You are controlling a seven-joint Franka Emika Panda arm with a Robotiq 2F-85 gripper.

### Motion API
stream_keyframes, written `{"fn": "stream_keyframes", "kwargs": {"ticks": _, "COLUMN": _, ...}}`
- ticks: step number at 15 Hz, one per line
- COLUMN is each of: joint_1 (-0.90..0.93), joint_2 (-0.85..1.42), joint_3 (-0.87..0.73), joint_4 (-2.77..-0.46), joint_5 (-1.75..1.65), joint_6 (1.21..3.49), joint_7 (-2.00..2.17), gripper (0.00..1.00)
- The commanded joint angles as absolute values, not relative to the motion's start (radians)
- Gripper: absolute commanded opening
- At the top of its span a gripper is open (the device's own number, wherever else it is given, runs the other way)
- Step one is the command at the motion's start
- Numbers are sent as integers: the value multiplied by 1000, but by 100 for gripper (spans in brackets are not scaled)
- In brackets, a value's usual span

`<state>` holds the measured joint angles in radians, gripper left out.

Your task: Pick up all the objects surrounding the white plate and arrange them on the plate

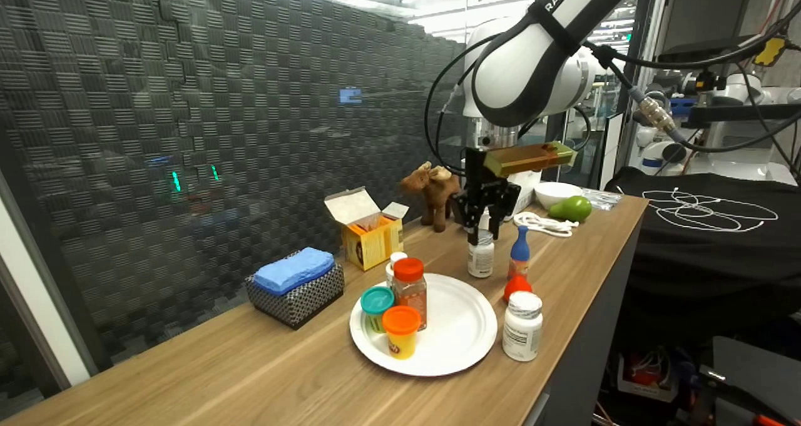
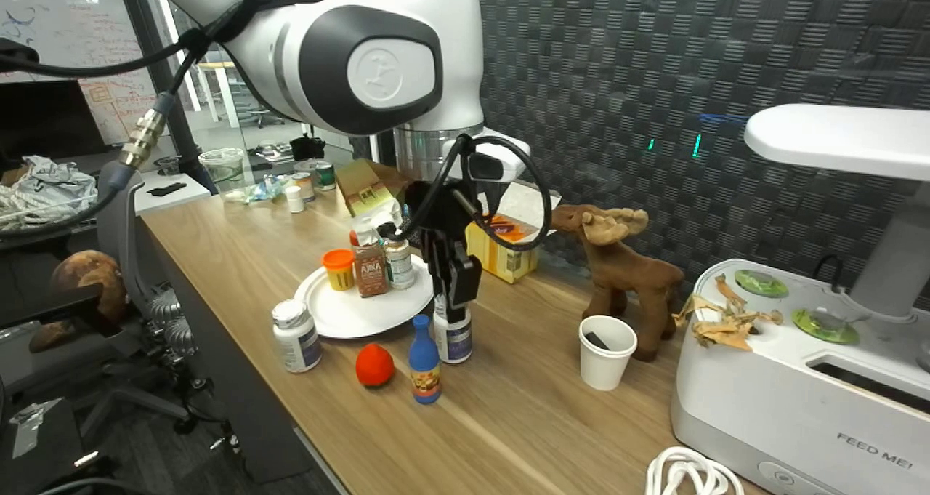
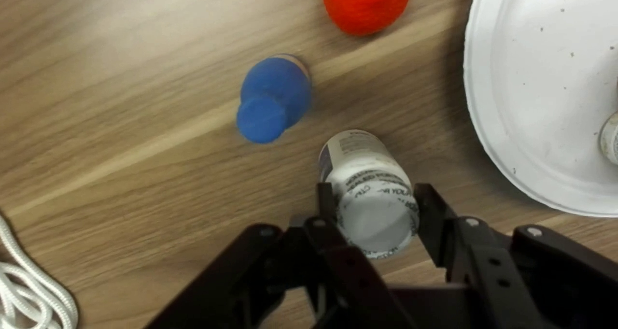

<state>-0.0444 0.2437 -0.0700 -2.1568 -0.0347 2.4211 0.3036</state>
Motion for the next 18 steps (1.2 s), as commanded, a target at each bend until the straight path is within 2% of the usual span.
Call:
{"fn": "stream_keyframes", "kwargs": {"ticks": 1, "joint_1": -4, "joint_2": 207, "joint_3": -83, "joint_4": -2139, "joint_5": -61, "joint_6": 2410, "joint_7": 393, "gripper": 19}}
{"fn": "stream_keyframes", "kwargs": {"ticks": 8, "joint_1": 94, "joint_2": 159, "joint_3": -56, "joint_4": -2117, "joint_5": -199, "joint_6": 2371, "joint_7": 583, "gripper": 19}}
{"fn": "stream_keyframes", "kwargs": {"ticks": 18, "joint_1": 95, "joint_2": 250, "joint_3": 6, "joint_4": -2083, "joint_5": -63, "joint_6": 2373, "joint_7": 451, "gripper": 19}}
